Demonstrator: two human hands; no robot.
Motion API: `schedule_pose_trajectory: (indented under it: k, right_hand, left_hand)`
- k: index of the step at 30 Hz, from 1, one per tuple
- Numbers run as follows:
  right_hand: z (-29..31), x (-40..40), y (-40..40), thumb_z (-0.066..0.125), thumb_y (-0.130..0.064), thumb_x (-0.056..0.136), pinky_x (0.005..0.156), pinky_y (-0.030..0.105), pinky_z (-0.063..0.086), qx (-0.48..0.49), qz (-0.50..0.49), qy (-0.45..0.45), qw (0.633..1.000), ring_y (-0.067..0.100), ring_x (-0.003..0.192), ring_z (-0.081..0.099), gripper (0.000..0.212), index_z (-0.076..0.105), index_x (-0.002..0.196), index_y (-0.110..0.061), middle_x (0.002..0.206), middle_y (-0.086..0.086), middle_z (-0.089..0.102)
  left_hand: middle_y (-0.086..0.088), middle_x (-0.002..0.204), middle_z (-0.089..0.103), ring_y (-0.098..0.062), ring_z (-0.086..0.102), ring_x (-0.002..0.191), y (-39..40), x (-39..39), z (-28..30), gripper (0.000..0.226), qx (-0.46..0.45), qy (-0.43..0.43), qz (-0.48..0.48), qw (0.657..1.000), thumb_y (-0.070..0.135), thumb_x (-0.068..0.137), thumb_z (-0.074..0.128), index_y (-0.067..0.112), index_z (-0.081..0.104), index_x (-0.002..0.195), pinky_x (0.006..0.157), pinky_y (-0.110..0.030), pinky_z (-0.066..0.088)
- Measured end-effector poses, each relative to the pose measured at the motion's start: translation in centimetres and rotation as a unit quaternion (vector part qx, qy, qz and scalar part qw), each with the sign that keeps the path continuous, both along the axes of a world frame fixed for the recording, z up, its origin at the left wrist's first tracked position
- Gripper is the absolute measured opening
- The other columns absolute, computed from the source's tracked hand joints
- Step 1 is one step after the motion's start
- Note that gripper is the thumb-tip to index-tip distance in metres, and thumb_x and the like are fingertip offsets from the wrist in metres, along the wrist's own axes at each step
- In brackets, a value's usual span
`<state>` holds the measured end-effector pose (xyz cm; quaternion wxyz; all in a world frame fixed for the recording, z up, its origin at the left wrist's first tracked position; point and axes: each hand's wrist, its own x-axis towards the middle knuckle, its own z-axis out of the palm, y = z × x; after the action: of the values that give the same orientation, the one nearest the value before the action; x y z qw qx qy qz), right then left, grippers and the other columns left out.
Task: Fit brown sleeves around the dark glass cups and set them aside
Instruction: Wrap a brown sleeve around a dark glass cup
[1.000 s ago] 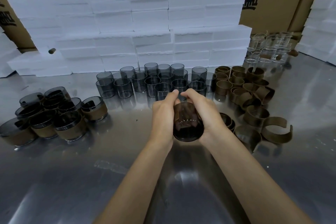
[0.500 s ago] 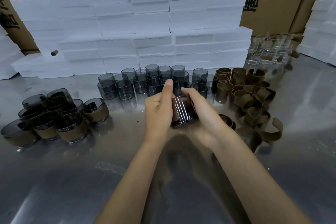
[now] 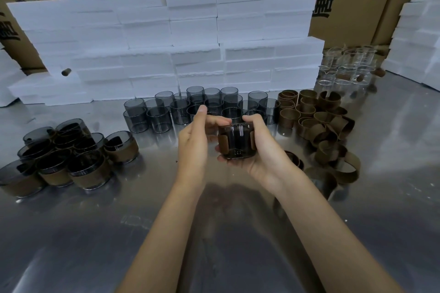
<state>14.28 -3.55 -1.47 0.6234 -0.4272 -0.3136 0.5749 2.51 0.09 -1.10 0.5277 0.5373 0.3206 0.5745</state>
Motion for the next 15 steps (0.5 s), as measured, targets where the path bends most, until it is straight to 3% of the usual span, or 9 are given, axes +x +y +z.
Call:
schedule_pose_trajectory:
  k: [4,8,10,12,15]
  right_hand:
    - [0.02,0.00,-0.04,0.041,-0.046,0.103,0.060,0.036,0.057,-0.006,-0.007,-0.003,1.000,0.025,0.069,0.071,0.049,0.068,0.109,-0.005,0.085,0.018,0.074]
    - [0.06,0.15,-0.09,0.039,-0.049,0.104,0.050,0.028,0.051,-0.024,-0.014,0.016,1.000,0.030,0.064,0.069,0.056,0.064,0.121,-0.003,0.088,0.022,0.073]
    - [0.21,0.35,-0.13,0.038,-0.046,0.103,0.047,0.027,0.047,-0.018,-0.018,0.035,0.999,0.030,0.059,0.067,0.050,0.070,0.107,-0.007,0.082,0.020,0.072]
    - [0.20,0.52,-0.17,0.037,-0.041,0.102,0.048,0.028,0.044,-0.003,-0.023,0.064,0.998,0.027,0.056,0.064,0.052,0.076,0.083,-0.012,0.075,0.014,0.070]
    - [-0.01,0.45,-0.17,0.037,-0.039,0.101,0.051,0.029,0.043,-0.002,-0.044,0.078,0.996,0.024,0.058,0.061,0.047,0.070,0.084,-0.010,0.076,0.013,0.069]
  left_hand:
    - [-0.003,0.099,0.078,-0.012,0.070,0.095,-0.06,-0.14,0.04,0.036,0.001,0.011,-0.029,1.000,0.039,0.098,0.053,0.026,0.079,0.078,0.083,-0.030,0.048]
    - [0.001,0.108,0.077,-0.013,0.069,0.105,-0.12,-0.27,0.14,0.017,0.018,0.026,-0.062,0.998,0.032,0.088,0.062,0.029,0.077,0.095,0.085,-0.030,0.050]
    - [0.007,0.113,0.075,-0.008,0.068,0.108,-0.09,-0.21,0.04,0.023,0.031,0.051,-0.099,0.993,0.031,0.086,0.065,0.031,0.075,0.106,0.082,-0.024,0.052]
    - [0.013,0.110,0.073,-0.004,0.066,0.099,-0.28,0.16,-0.14,0.024,0.044,0.075,-0.148,0.985,0.034,0.089,0.062,0.034,0.072,0.111,0.072,-0.020,0.052]
    - [0.014,0.095,0.068,-0.003,0.060,0.085,-0.78,0.62,-0.37,0.017,0.033,0.077,-0.192,0.978,0.039,0.094,0.056,0.039,0.070,0.103,0.061,-0.021,0.048]
